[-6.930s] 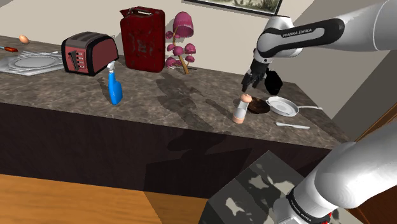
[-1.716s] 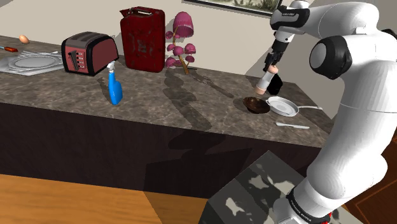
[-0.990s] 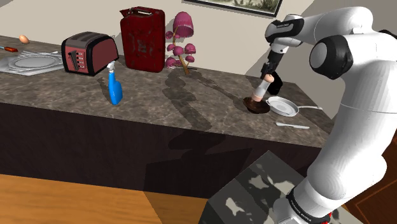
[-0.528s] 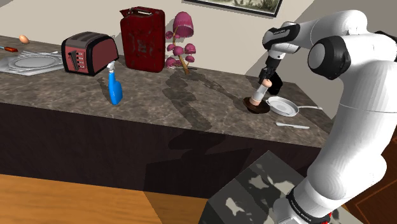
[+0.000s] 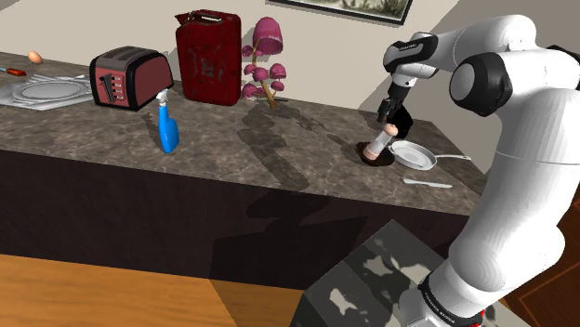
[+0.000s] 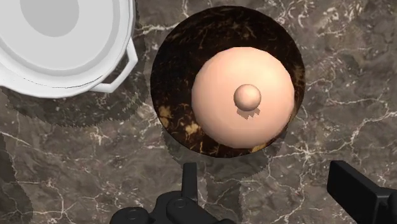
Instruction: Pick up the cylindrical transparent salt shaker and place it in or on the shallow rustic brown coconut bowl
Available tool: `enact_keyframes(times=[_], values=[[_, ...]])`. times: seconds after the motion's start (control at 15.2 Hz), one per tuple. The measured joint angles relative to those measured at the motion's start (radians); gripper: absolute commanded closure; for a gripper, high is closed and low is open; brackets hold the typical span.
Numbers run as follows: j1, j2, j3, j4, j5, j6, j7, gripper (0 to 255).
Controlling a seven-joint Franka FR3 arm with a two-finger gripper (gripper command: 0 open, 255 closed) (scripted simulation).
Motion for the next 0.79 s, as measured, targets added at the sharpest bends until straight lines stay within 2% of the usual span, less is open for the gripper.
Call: enact_keyframes(times=[0.26, 0.59, 0.79], values=[[0.0, 0.0, 0.0, 0.0, 0.0, 0.0, 0.0, 0], [-0.004, -0.019, -0.006, 0.089, -0.013, -0.103, 0.011, 0], [-0.003, -0.024, -0.008, 0.093, -0.015, -0.113, 0.012, 0]])
